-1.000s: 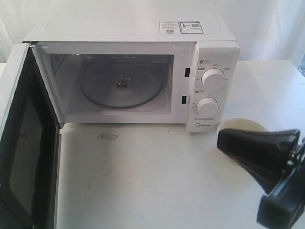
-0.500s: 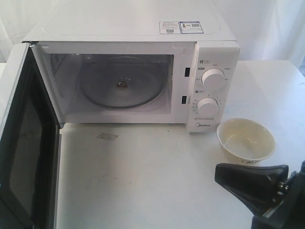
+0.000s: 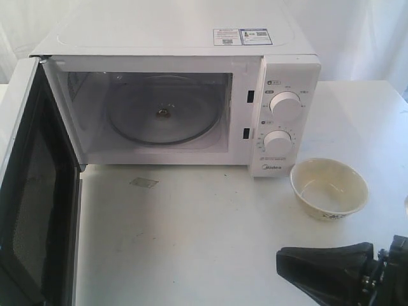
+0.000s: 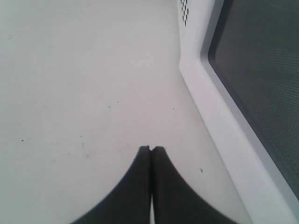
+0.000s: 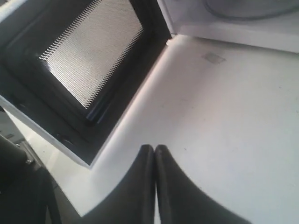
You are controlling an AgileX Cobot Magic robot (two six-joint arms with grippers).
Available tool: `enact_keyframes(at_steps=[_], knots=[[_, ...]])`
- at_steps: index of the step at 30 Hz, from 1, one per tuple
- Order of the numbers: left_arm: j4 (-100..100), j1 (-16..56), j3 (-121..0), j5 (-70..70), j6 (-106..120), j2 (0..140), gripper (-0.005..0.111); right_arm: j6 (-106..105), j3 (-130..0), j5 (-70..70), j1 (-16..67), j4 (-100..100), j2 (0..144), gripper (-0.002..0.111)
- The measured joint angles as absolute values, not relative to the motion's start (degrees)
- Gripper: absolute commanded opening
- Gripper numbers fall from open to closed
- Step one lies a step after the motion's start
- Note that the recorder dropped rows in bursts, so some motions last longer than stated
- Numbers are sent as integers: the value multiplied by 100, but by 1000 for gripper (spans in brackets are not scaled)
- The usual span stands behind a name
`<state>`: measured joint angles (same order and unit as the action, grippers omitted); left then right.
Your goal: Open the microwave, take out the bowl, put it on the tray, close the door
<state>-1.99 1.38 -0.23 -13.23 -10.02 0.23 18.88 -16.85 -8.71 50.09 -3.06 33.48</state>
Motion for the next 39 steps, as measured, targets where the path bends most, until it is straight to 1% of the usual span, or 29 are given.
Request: enact_keyframes(at_steps=[8, 16, 19, 20, 22, 23, 25, 27, 29, 32, 34, 36, 39], knots=[[-199, 138, -23, -1323, -1002, 23, 0, 1862, -1685, 196, 5490, -306, 3450, 0], [-233, 138, -23, -1273, -1045, 23, 0, 1809, -1685, 161, 5701, -294, 3745, 0], [-796, 138, -23, -966, -1586, 23, 0, 1657, -1685, 122, 5711, -294, 3793, 0], [-1233, 138, -23, -634, -2013, 23, 0, 1613, -1685, 110, 5711, -294, 3806, 0], [-1468, 138, -69, -114, -2250, 23, 0, 1557, -1685, 100, 5711, -294, 3806, 0], [-1494, 138, -148, -31, -2274, 23, 0, 1521, -1685, 100, 5711, -294, 3806, 0], [-1516, 138, -713, 47, -2189, 19, 0, 1418, -1685, 89, 5711, -294, 3806, 0], [-1516, 138, -1639, -442, -1898, 37, 0, 1348, -1685, 45, 5711, -284, 3815, 0], [-1516, 138, -2463, -1274, -1583, 347, 0, 1265, -1685, 0, 5711, -284, 3815, 0], [-1516, 138, -3564, -3044, -1335, 1166, 0, 1250, -1685, -36, 5711, -284, 3815, 0], [-1516, 138, -4125, -3878, -1140, 1830, 0, 1250, -1680, -167, 5711, -284, 3815, 0], [-1508, 138, -4381, -4143, -878, 2233, 0, 1250, -1680, -267, 5711, -284, 3815, 0], [-1503, 138, -4481, -4156, -677, 2464, 0, 1250, -1680, -340, 5711, -284, 3815, 0]])
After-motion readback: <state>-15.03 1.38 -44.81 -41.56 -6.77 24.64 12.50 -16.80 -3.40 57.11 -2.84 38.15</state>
